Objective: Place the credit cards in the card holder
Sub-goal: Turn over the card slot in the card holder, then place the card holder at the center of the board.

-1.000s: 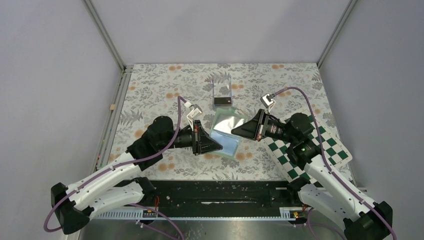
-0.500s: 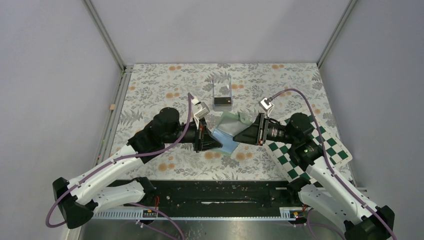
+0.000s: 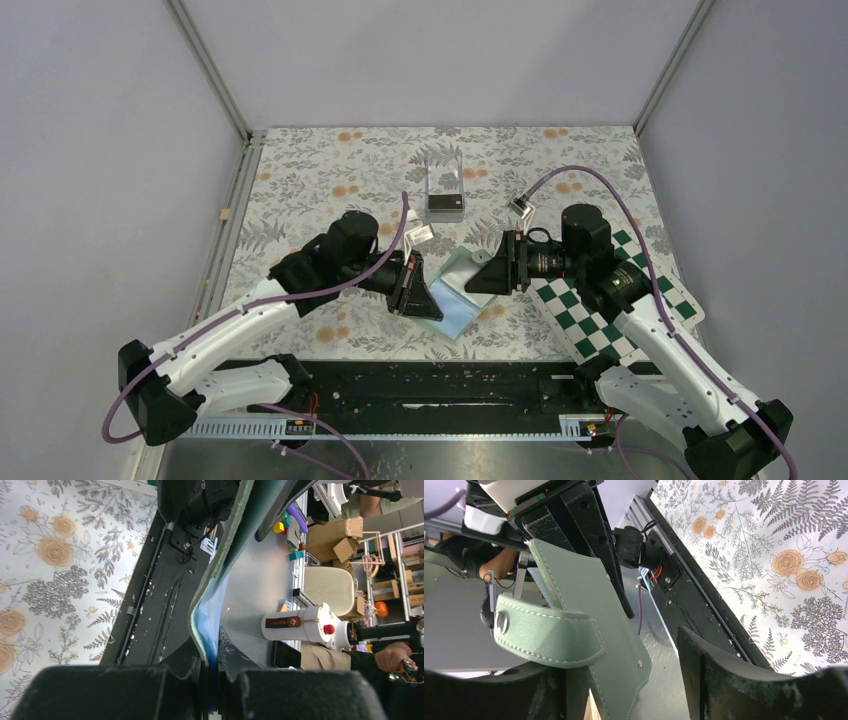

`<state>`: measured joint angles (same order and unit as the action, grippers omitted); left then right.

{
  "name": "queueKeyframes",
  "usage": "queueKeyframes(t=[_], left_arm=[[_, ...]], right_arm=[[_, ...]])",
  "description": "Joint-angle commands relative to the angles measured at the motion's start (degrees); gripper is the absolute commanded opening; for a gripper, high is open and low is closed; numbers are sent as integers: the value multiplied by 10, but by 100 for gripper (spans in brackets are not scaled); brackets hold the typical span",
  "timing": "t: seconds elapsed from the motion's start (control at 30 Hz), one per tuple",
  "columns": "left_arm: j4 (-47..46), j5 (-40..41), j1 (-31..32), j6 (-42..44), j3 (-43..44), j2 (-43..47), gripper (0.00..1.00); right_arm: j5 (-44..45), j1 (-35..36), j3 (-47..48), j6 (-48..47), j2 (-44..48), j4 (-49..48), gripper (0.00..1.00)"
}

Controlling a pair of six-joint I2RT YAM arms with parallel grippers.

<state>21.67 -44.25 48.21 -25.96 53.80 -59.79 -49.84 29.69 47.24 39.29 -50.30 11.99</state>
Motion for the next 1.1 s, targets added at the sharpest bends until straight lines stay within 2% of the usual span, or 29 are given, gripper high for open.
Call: queueKeyframes(t=[0.0,0.13,0.27,0.43,0.47,0.53,0.57,0.67,0.7,0.77,0.87,1.07], left_arm=[[9,-64,-1,4,41,-4,0],[20,-80,-1,14,49,-7,0],[43,-84,0,29,61,-15,0],[63,-70,0,46,66,-21,0],[65,-62,0,50,66,-21,1],[76,-25,-1,63,68,-21,8],[90,19,-2,73,72,-21,13],[117,136,-8,75,74,-21,55],[121,169,-10,73,76,-19,65],[124,231,-10,62,79,-9,76],[112,292,-11,47,80,26,83],[80,389,-13,15,65,125,95]], right_arm=[[-51,3,40,-59,-13,46,65],[-102,3,31,-24,-20,-10,56],[-154,2,7,53,-26,-121,37],[-202,3,-38,195,-33,-320,0],[-209,3,-52,249,-34,-373,0],[-221,3,-71,340,-38,-493,0],[-226,3,-77,376,-42,-557,0],[-234,3,-86,432,-52,-623,0],[-234,3,-88,436,-53,-625,0],[-229,3,-89,422,-54,-593,0],[-206,3,-94,366,-51,-517,0],[-90,3,-91,172,-45,-255,0]])
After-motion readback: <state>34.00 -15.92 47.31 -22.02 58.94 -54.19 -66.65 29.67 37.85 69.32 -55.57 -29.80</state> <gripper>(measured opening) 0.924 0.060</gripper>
